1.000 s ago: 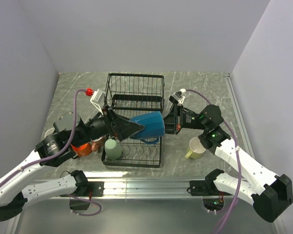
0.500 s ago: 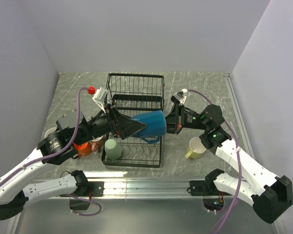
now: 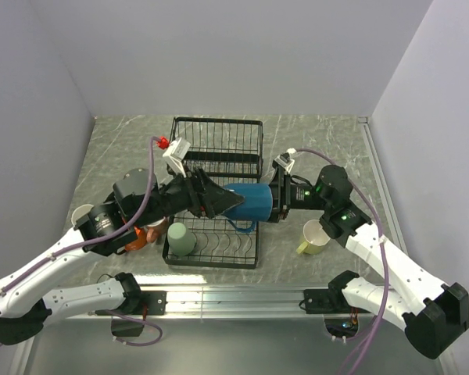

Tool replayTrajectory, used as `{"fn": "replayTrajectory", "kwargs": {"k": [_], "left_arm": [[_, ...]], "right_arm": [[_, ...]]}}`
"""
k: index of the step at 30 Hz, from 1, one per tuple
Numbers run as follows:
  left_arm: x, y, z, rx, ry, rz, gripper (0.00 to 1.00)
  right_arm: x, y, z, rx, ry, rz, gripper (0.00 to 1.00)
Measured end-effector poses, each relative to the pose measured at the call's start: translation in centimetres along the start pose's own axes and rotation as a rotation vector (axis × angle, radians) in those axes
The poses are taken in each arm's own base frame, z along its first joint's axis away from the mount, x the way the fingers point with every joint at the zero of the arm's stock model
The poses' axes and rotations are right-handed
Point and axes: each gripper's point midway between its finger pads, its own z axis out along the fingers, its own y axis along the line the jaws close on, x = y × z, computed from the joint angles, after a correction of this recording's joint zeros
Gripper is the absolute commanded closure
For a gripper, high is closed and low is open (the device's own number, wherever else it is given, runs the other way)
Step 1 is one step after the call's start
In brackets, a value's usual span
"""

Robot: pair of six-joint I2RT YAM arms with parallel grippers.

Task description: Load the cups into the dish rack

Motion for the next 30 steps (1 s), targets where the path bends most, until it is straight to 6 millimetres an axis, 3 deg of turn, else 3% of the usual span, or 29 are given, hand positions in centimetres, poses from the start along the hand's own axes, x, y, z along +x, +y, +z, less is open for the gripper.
{"fn": "replayTrajectory", "kwargs": {"k": [5,11,19,23,30], "left_arm": [[0.0,1.0,-0.4,-0.051,-0.007,-0.001,1.0],[0.2,3.7,-1.6,-0.199,-0.004,0.013,1.0],[0.1,7.3,-3.3,-0.433,0.018,0.043,1.0],[2.4,10.9,-2.1,-0.585,0.112,0.063,1.0],[8.0,17.9,1.1,-0.874,0.298,0.158,1.0]], "right_arm": [[0.1,-1.7,-0.3,0.064,0.0,0.014,0.32],[-0.2,-4.3,-1.5,0.174,-0.032,0.007,0.33],[-1.0,-9.7,-4.4,0.43,-0.107,0.056,0.36],[-1.6,-10.3,-5.8,0.558,-0.144,0.016,0.37],[-1.6,-10.0,-7.5,0.663,-0.174,-0.066,0.37]]}}
